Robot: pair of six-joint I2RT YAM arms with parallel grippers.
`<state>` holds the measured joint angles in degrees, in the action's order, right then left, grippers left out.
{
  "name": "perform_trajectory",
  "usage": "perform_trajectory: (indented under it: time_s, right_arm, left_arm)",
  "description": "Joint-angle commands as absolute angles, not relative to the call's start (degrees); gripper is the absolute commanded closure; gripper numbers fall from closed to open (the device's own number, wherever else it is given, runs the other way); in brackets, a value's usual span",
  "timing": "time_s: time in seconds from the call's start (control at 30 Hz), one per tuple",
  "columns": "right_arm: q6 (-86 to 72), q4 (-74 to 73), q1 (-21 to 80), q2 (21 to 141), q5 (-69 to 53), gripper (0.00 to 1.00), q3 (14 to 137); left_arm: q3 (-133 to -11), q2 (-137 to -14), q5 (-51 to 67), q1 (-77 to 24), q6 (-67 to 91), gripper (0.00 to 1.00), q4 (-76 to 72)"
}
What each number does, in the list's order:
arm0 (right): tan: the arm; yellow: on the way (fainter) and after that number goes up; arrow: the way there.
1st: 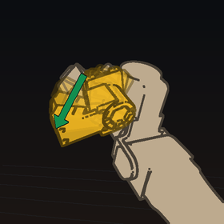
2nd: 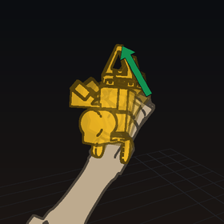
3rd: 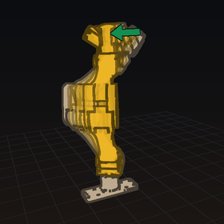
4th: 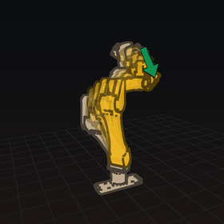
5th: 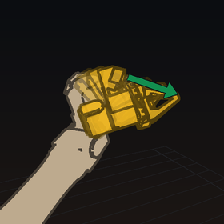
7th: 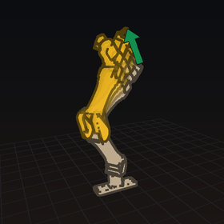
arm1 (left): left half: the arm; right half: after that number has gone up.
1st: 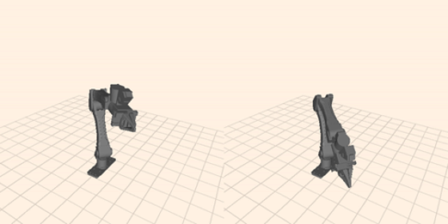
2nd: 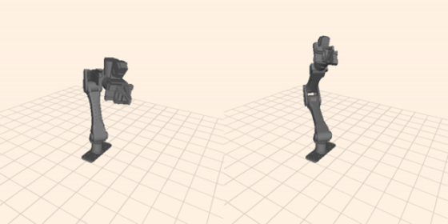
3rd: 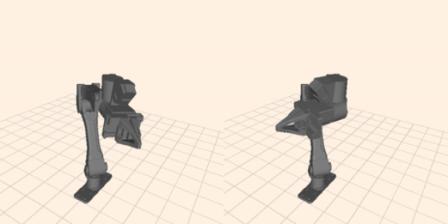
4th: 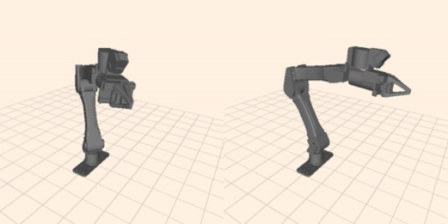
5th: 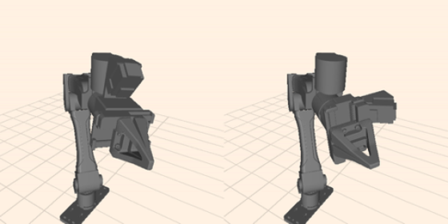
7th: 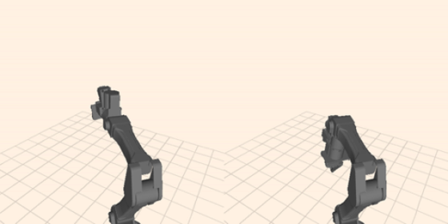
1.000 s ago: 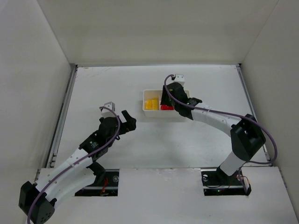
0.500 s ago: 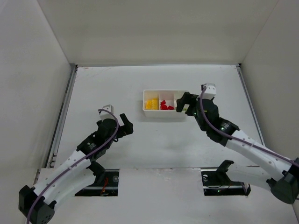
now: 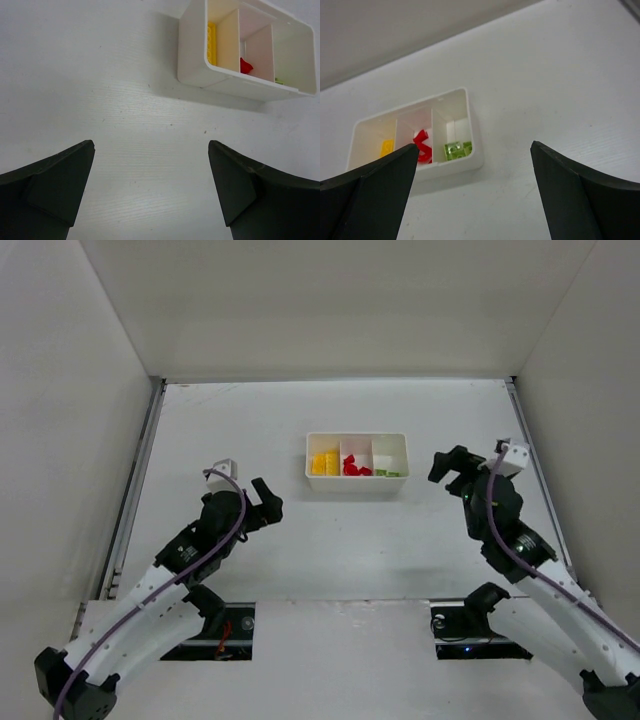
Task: Sort the legos into containers by color
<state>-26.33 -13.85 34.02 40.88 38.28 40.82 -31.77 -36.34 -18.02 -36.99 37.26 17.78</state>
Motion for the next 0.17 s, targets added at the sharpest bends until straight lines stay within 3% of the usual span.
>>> perform_trajectory:
  time_s: [0.0, 0.13]
  right_arm:
    - [-20.93, -0.72, 30.46, 36.22, 37.36, 0.00, 37.36]
    - [-21.09, 4.38, 25.63, 36.73, 34.28, 0.00, 34.37]
  left_arm:
    - [-34.71, -35.42, -18.90, -36.52, 37.62, 0.00, 19.68]
    - [-36.12, -38.31, -20.74, -34.77, 36.48, 0.00, 20.48]
